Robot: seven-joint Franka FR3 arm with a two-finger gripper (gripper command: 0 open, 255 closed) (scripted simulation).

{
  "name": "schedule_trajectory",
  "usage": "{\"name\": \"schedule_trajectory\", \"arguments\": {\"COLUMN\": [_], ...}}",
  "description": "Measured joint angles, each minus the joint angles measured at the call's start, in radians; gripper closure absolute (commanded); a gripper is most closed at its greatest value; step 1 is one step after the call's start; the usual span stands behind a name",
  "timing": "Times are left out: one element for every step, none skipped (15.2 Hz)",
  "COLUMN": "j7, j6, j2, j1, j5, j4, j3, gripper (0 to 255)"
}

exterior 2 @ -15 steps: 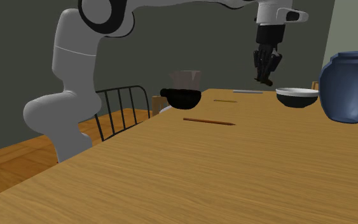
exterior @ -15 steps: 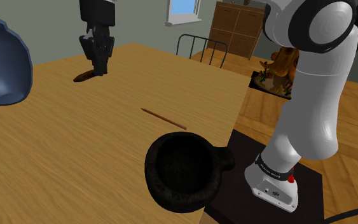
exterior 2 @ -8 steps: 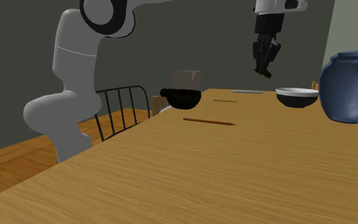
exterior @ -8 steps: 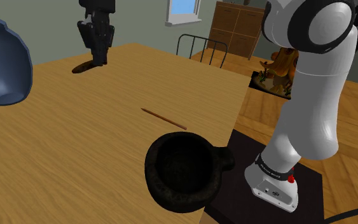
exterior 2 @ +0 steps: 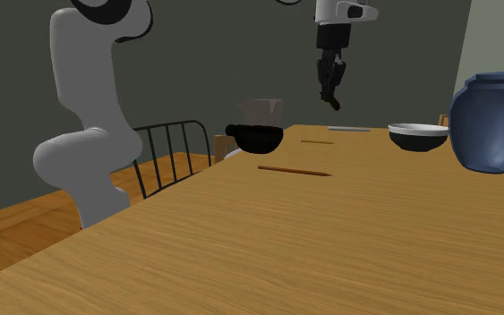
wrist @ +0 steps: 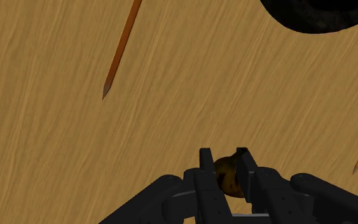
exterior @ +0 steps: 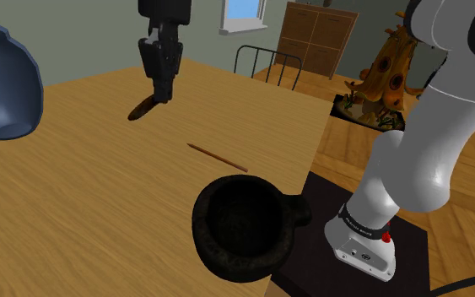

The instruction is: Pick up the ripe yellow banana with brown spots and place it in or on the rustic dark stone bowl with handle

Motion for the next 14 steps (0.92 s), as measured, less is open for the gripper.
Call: {"name": "schedule_trajectory", "arguments": {"j7": [0.009,0.018,0.017,0.023,0.034,0.037,0.051,0.057,0.066,0.08,0.089,0.095,0.109,0.123], "j6": [0.007,0.012,0.018,0.026,0.025,0.035,0.026,0.03,0.029,0.035,0.036,0.037,0.028,0.024], "j2": [-0.037,-0.07,-0.106,-0.146,-0.176,-0.211,-0.24,-0.263,-0.297,-0.327,-0.373,-0.401,-0.428,-0.452], "j1": [0.005,0.01,0.012,0.017,0.023,0.028,0.035,0.041,0.048,0.057,0.067,0.073,0.082,0.09], "j5": [0.01,0.02,0.03,0.043,0.051,0.062,0.072,0.079,0.09,0.101,0.117,0.126,0.136,0.146], "j4": [-0.042,-0.075,-0.115,-0.161,-0.186,-0.229,-0.245,-0.269,-0.3,-0.33,-0.375,-0.4,-0.415,-0.43], "j3": [0.005,0.011,0.011,0.015,0.021,0.023,0.03,0.034,0.038,0.047,0.052,0.055,0.062,0.069], "gripper": [255,255,255,255,255,255,255,255,255,255,255,255,255,255]}}
